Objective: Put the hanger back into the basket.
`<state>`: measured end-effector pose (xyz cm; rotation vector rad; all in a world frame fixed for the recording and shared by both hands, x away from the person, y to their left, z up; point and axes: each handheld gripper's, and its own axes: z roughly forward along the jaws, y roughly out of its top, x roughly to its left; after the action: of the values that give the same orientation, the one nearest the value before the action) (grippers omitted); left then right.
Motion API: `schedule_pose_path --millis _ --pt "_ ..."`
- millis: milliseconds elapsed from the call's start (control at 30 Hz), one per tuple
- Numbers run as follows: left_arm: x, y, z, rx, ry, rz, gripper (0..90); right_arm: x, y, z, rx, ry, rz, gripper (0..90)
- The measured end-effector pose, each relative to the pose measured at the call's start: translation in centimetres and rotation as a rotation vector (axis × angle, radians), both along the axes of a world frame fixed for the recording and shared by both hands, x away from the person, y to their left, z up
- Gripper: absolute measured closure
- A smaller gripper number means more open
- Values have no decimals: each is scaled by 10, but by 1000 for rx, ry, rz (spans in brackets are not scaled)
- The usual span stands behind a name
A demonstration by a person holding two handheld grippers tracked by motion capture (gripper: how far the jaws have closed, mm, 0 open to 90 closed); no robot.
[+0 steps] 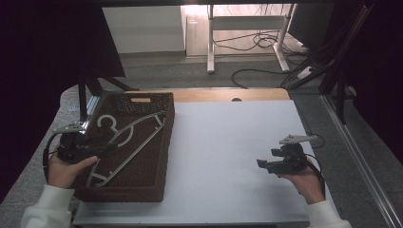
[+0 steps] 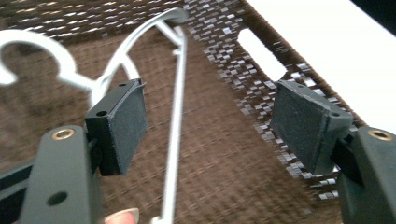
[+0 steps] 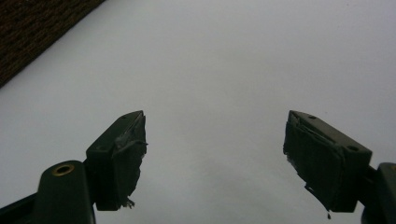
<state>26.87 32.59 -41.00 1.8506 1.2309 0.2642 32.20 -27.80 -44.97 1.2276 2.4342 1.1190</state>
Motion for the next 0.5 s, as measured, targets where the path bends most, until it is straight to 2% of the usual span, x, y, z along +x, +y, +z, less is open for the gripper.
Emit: schedule_pose_path --millis 233,267,300,333,367,467,500 --pt "-4 -32 7 -49 -18 -47 276 0 0 1 7 -6 -1 212" --pt "-6 -42 7 -55 -27 -64 276 0 0 2 11 -8 0 211" --pt "-6 -42 7 -55 -27 -64 276 0 0 2 11 -8 0 211" --pt "-9 -52 5 -58 -29 -78 276 0 -1 2 13 -7 -2 210" --pt "-9 -52 5 -58 -29 -78 276 0 -1 2 13 -7 -2 210" --pt "-13 -67 1 -51 -35 -92 276 0 -2 2 17 -10 -2 208" --pt "-16 -77 -1 -36 -39 -104 276 -1 -2 3 20 -11 1 208"
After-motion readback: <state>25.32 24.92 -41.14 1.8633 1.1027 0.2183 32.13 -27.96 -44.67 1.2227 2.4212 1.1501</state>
